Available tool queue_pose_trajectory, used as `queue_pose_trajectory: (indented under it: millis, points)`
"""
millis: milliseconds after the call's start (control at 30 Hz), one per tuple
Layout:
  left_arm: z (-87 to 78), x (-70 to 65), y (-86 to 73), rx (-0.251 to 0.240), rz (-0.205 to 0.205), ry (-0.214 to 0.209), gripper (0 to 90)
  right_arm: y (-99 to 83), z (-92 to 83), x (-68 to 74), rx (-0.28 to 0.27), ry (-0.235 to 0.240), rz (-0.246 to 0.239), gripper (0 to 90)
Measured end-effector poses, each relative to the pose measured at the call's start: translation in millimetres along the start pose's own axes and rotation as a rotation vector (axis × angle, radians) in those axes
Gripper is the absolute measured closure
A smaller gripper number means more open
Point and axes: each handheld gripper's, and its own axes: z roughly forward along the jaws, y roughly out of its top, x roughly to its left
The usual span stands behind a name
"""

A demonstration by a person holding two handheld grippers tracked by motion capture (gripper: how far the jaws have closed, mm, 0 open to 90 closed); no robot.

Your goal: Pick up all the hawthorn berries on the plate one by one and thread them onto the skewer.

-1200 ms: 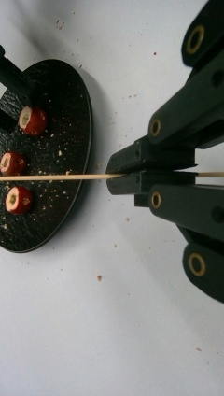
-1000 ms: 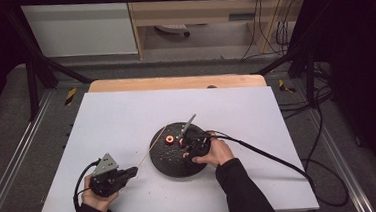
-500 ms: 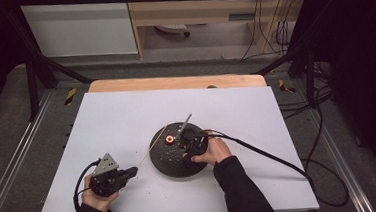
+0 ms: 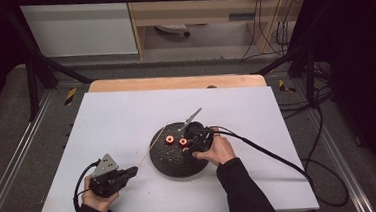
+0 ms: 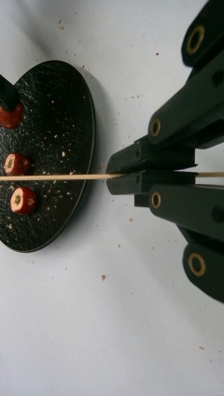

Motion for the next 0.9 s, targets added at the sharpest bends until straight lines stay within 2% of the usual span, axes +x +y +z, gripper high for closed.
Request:
queue_pose_trajectory:
  millis: [167, 400, 733, 900]
  points:
    - [0.6, -1.0, -0.2, -0.005, -0.004, 0.005, 87.7, -9.6, -13.9, -5.1, -0.088, -0.002, 0.081, 61.1]
    - [2.8, -3.8, 0.2, -0.010, -0.007, 0.007, 87.6, -25.7, -26.7, -9.5, -0.272, 0.018, 0.201, 61.1]
    - [6.5, -8.4, 0.6, -0.023, -0.014, 0.004, 87.6, -47.7, -33.7, -14.5, -0.519, 0.078, 0.368, 61.2]
    - [7.2, -10.6, 1.2, -0.036, -0.020, 0.009, 87.6, -56.6, -31.3, -14.2, -0.627, 0.100, 0.434, 61.3]
